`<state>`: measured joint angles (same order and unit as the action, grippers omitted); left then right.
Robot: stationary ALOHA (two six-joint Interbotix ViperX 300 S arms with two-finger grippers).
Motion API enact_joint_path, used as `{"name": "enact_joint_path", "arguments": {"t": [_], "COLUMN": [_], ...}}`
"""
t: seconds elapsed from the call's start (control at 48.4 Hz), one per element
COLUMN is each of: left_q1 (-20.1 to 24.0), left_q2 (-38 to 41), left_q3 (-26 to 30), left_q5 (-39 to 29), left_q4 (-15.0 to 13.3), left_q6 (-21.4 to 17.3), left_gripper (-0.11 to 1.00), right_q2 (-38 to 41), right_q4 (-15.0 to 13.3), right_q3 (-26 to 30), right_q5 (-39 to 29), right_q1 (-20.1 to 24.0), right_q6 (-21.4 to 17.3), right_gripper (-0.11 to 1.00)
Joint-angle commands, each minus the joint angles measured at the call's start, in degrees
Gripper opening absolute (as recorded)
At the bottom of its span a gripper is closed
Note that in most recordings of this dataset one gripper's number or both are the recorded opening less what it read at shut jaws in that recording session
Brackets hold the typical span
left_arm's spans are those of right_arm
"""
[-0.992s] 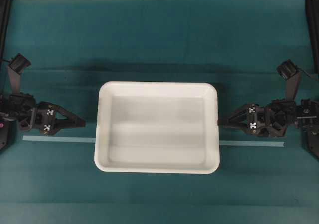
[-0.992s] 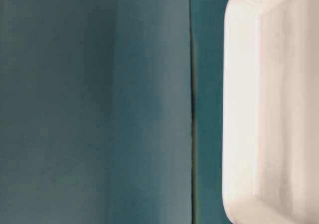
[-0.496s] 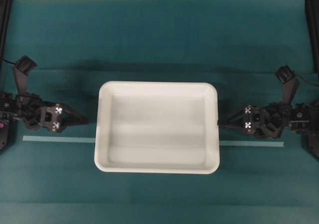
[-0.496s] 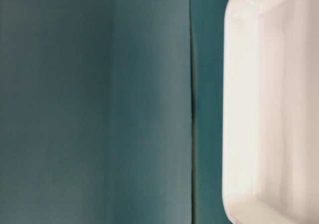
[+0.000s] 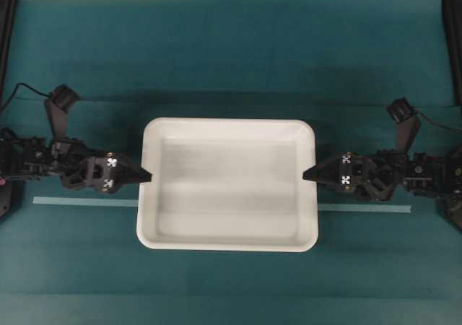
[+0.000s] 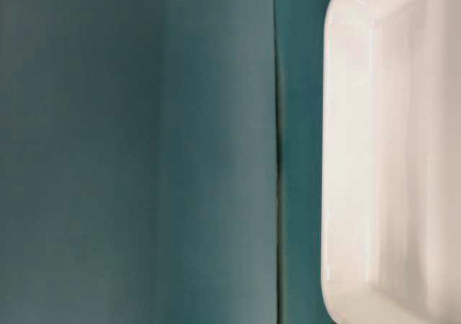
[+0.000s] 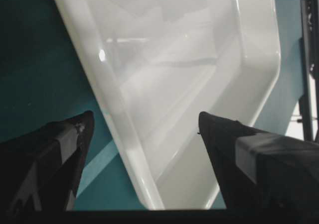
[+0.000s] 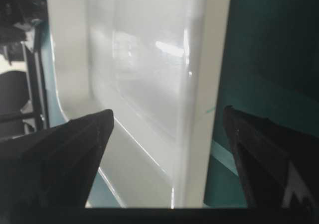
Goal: Lift the white case with both hands.
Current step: 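Lower both open grippers onto the tray's left and right rims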
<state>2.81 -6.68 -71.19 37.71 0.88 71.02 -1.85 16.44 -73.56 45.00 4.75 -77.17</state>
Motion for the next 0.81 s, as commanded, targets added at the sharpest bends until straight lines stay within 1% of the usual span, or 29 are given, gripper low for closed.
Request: {"name": "enact_joint_path", "arguments": {"t": [0.0, 0.454, 0.62, 0.785], "left_q1": [-0.18, -0.53, -0.79, -1.23], "left_q2": [2.55, 2.46, 2.46, 2.29], "left_q3": [1.49, 0.09, -0.09, -0.35], "left_q5": [0.79, 1.67, 1.67, 1.67], "left_q4": [0.09, 0.09, 0.09, 0.09], "left_q6": [-0.18, -0.18, -0.18, -0.18], "left_gripper": [0.92, 0.91, 0.91, 0.91], "right_q2": [1.67, 2.37, 2.37, 2.29], "right_q4": [0.18, 0.18, 1.32, 1.32], "right_q3": [0.79, 1.32, 1.41, 1.23], "right_q5": [0.7, 0.7, 0.62, 0.62], "right_q1": [0.09, 0.0, 0.0, 0.0], "right_q6": [0.09, -0.53, -0.62, -1.49], "right_gripper": [0.93, 0.93, 0.93, 0.92]}}
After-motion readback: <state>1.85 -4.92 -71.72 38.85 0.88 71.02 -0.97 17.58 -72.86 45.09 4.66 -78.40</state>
